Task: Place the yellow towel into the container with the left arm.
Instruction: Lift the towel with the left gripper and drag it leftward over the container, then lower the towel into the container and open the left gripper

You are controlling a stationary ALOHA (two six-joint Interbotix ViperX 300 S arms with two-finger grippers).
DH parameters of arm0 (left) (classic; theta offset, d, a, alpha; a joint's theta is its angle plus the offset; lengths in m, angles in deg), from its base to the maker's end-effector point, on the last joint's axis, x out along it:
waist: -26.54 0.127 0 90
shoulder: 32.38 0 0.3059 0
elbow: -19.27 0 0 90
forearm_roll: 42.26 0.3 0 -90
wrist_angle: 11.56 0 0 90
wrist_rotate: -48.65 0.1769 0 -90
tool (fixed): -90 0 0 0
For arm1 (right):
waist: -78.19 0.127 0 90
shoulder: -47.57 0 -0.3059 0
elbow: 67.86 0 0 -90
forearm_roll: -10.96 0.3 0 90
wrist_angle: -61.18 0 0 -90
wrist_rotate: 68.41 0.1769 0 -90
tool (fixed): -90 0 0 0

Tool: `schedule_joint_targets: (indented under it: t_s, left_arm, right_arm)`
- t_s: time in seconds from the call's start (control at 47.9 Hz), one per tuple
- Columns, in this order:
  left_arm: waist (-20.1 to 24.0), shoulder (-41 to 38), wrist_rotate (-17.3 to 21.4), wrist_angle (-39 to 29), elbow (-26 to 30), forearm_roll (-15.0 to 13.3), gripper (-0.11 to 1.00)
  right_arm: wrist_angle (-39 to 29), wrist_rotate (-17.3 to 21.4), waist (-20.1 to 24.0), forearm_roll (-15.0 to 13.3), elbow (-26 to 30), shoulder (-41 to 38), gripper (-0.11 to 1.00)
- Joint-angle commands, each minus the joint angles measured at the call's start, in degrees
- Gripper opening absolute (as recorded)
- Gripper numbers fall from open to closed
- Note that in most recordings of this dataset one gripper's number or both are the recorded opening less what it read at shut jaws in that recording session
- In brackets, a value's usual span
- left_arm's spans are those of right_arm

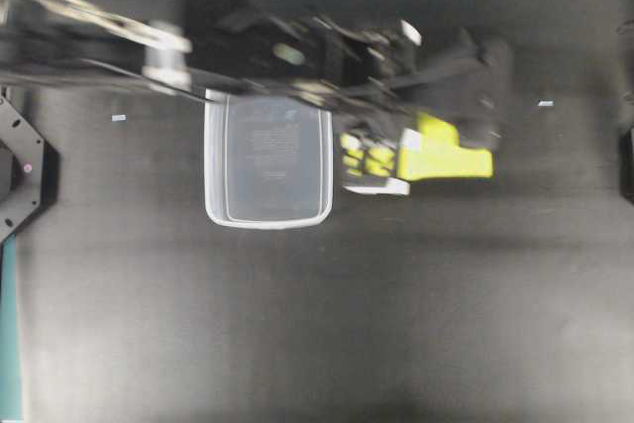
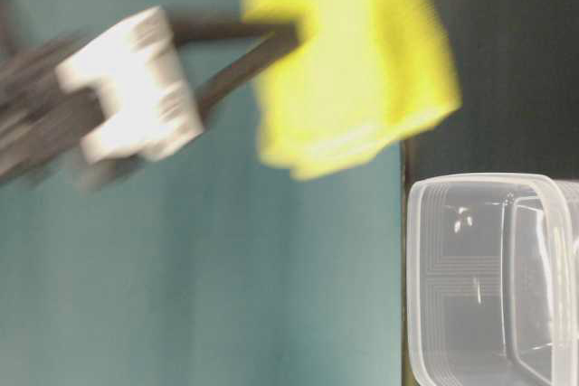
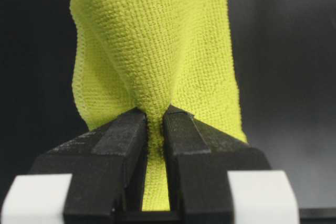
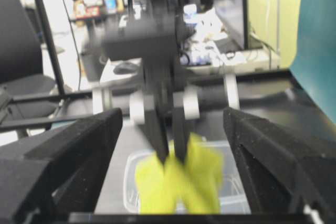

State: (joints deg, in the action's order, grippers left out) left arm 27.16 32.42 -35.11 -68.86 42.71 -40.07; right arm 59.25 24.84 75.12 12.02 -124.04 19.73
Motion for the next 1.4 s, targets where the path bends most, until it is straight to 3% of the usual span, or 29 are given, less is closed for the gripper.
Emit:
schedule_joint_targets:
  t_s: [0.0,0.125,0.355,0.564,1.211,1.274,1.378]
  left_arm:
    - [1.1,8.1,-0.2,-4.5,-2.5,0.3,0.07]
    - [2.0,14.0,-0.3,-5.0,-9.6,0.3,0.07]
    - [2.0,21.3,-0.3,3.3,-23.8,0.3,0.07]
    - [1.9,23.8,-0.2,9.8,-31.0,0.3,0.07]
    - [2.0,20.5,-0.3,11.8,-35.7,0.3,0.07]
    - [2.0,19.8,-0.3,12.4,-36.3,0.3,0.18]
    - [1.8,18.9,-0.7,13.6,-37.3,0.3,0.49]
  right_arm:
    - [0.9,0.1,-0.1,0.3,1.3,-0.2,0.75]
    - [0.9,0.1,-0.1,0.3,1.1,-0.4,0.75]
    - [0.9,0.1,-0.1,0.3,1.1,-0.4,0.75]
    - [0.9,0.1,-0.1,0.3,0.9,-0.5,0.75]
    - [0.9,0.0,-0.1,0.3,0.9,-0.5,0.75]
    - [0.9,0.0,-0.1,0.3,0.9,-0.5,0.75]
    - [0.9,0.0,-0.1,0.3,0.9,-0.5,0.75]
